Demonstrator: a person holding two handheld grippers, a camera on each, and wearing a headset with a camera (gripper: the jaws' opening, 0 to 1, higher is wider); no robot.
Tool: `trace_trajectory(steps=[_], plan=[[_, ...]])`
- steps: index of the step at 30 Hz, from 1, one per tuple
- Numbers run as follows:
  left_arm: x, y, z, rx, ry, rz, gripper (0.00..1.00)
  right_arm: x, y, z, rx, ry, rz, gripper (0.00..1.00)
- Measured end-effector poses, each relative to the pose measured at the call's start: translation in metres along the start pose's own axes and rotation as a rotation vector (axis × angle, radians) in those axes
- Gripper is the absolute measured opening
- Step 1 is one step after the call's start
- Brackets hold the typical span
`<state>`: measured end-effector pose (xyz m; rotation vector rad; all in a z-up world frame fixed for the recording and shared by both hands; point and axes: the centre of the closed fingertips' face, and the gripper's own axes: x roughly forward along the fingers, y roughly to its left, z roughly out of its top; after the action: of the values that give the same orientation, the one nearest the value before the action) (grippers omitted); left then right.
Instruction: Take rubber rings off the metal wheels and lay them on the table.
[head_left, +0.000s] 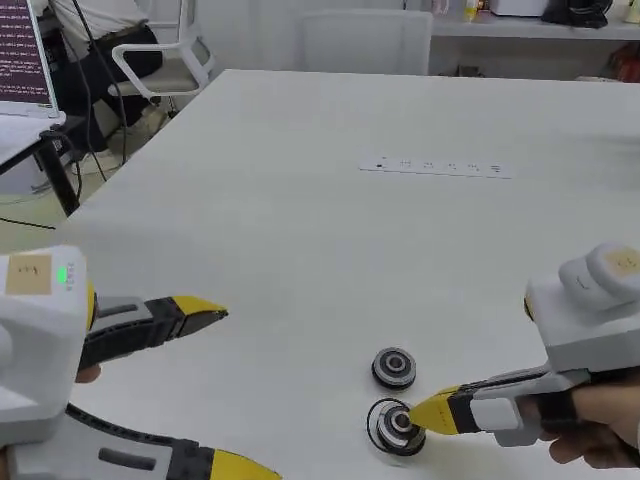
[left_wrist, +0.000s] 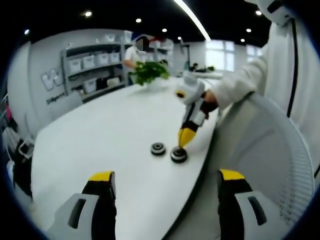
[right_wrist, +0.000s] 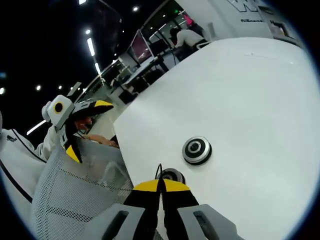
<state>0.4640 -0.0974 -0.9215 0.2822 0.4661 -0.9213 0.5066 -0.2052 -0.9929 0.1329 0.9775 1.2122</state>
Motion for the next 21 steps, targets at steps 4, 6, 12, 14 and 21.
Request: trace_trajectory(steps=[4, 6, 12, 14, 21], plan=[[0.002, 0.001, -0.003, -0.037, -0.004, 0.009, 0.85, -0.001, 0.001, 0.001, 0.003, -0.006, 0.002, 0.00], [0.002, 0.002, -0.003, -0.051, -0.008, 0.009, 0.84, -0.002, 0.001, 0.003, 0.004, -0.011, 0.001, 0.00], [0.004, 0.002, -0.007, -0.109, -0.010, 0.006, 0.89, -0.006, 0.001, 0.010, 0.010, -0.045, -0.003, 0.00], [0.005, 0.003, -0.007, -0.125, -0.011, 0.008, 0.91, -0.007, 0.002, 0.013, 0.012, -0.056, -0.002, 0.00], [0.005, 0.003, -0.007, -0.159, -0.024, 0.004, 0.91, -0.016, 0.008, 0.028, 0.002, -0.112, -0.012, 0.00]])
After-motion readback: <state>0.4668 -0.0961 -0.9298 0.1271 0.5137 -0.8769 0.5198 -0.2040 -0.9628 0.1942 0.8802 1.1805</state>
